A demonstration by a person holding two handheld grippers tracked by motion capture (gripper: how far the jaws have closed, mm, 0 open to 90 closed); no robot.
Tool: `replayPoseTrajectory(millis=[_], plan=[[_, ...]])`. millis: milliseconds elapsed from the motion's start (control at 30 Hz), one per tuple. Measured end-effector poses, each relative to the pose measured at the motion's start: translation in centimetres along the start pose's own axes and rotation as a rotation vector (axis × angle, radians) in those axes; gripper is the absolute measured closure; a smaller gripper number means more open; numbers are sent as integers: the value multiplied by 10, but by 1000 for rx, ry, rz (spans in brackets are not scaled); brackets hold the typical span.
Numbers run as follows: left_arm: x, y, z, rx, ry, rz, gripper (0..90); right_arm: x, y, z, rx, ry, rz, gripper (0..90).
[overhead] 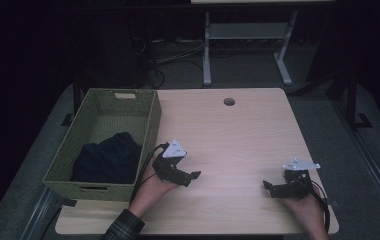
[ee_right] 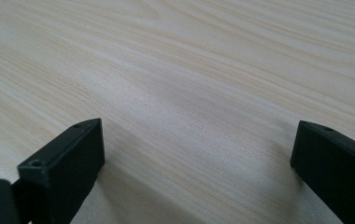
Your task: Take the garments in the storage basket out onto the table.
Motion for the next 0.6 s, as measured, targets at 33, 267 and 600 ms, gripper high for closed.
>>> replayPoseTrajectory(millis=[33,267,600], plan=[[0,1,0,-3,1,-3,139,0,0,0,0,0,0,26],[3,8,4,4,-6,-9,139,0,0,0,-1,1,1,26],[10,25,8,-7,-23,-29,139,0,0,-2,-8,-11,2,27]])
Point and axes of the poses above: each handheld gripper's, and its own axes: x roughly backward along the jaws, y roughly out of its top, z roughly to its left, the point moved 3 cm from there along -x, roughly forward along the jaws, and after that the axes turned 5 degrees about -z, right-handed, at the moved point
